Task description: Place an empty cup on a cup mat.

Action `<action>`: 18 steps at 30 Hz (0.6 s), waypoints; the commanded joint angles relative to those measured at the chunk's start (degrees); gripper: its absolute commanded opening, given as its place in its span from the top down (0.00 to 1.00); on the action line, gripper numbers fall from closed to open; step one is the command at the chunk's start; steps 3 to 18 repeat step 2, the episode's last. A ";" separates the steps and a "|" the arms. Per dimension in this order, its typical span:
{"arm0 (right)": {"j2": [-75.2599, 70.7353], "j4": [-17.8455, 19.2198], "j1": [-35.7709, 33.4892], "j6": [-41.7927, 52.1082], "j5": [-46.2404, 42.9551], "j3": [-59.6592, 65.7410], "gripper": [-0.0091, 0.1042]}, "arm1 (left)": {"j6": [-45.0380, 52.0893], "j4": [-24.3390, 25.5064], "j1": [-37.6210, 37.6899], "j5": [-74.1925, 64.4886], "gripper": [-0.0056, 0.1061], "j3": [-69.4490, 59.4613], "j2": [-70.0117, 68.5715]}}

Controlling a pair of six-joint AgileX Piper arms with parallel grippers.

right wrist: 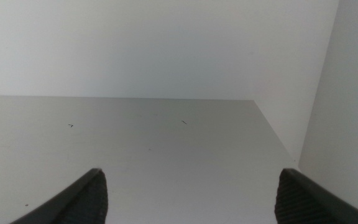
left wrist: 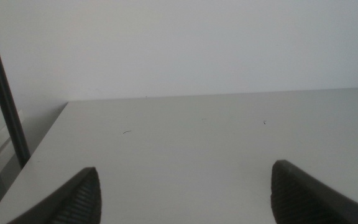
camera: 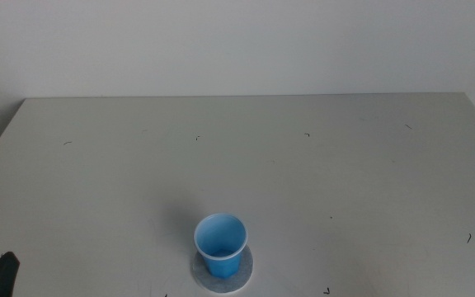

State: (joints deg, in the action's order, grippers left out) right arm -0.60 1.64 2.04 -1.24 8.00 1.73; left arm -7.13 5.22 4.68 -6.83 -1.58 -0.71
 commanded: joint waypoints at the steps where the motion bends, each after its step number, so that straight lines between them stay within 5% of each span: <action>1: -1.48 0.79 -0.11 0.29 -4.23 -0.48 0.09 | -0.94 -0.34 -0.09 4.59 0.01 0.20 -0.87; 18: -1.48 0.79 -0.11 0.29 -4.23 -0.48 0.09 | -0.94 -0.34 -0.09 4.16 0.01 0.20 -0.87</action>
